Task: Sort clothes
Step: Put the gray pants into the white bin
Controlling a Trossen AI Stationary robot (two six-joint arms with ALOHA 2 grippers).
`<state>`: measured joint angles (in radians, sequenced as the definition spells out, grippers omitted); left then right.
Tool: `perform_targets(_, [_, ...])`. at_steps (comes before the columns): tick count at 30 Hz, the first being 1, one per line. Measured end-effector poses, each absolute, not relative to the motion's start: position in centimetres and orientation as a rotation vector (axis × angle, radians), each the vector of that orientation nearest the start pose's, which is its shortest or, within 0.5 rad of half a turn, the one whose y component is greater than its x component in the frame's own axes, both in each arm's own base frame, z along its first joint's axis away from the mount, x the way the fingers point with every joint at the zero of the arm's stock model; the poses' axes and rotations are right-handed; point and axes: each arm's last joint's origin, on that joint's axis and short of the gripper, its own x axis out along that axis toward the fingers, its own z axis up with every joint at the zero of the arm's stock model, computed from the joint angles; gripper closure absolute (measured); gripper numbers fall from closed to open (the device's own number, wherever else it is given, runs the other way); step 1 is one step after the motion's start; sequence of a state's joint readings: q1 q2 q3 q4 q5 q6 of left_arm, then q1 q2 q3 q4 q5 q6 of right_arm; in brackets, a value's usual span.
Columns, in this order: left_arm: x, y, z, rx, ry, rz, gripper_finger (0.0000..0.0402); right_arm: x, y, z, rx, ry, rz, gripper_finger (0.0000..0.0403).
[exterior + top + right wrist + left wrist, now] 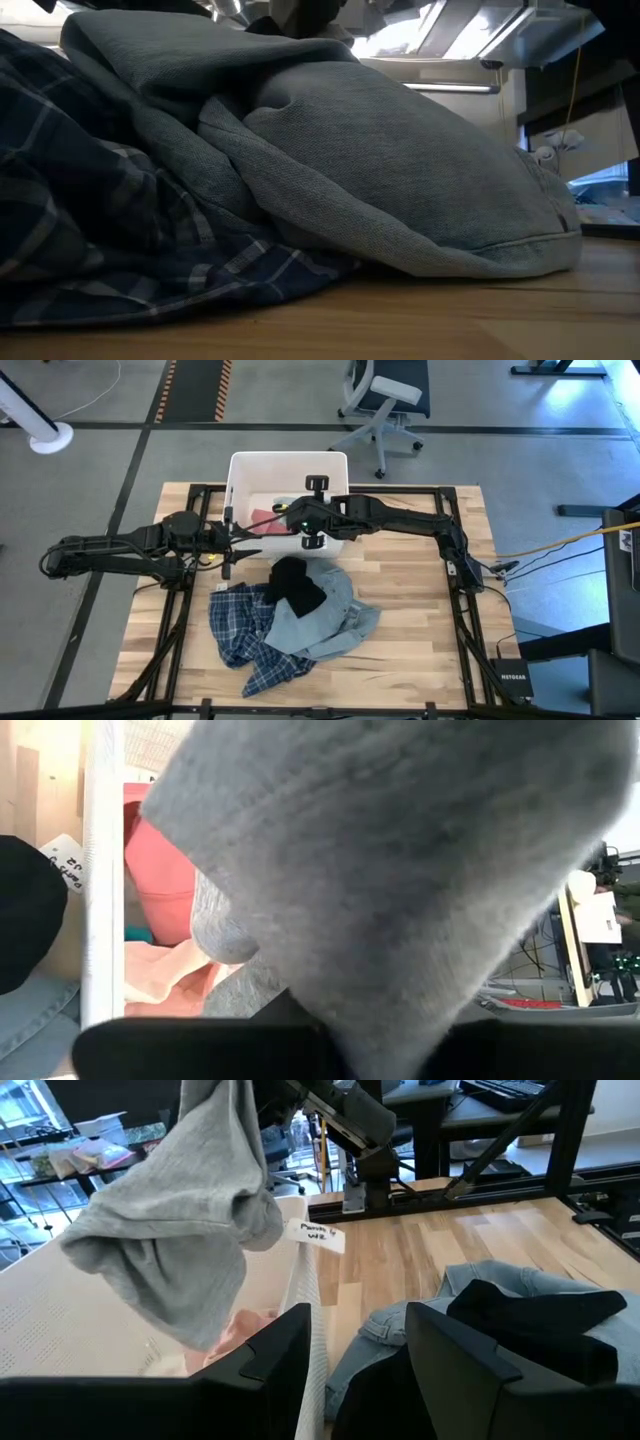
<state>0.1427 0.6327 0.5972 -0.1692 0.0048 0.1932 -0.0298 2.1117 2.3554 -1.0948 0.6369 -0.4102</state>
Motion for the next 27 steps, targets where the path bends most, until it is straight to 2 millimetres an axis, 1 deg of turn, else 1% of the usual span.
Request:
perform_targets(10, [14.7,2.1,29.1,0.178,0.217,0.117,0.0242,43.9,-3.3,37.9,-0.643,0.954,-0.447,0.0365])
perform_targets(17, [14.7,2.1,29.1,0.178,0.217,0.117,0.0242,44.5,-3.9,38.5,-0.649,0.877,-0.458,0.0365])
perform_targets(23, [14.7,2.1,29.1,0.178,0.217,0.118,0.0242,44.4,-4.9,38.6,-0.643,0.878,-0.495,0.0365])
perform_targets(27, [14.7,2.1,29.1,0.180,0.216,0.117,0.0242,44.2,-6.2,38.6,-0.638,0.890,-0.543,0.0365])
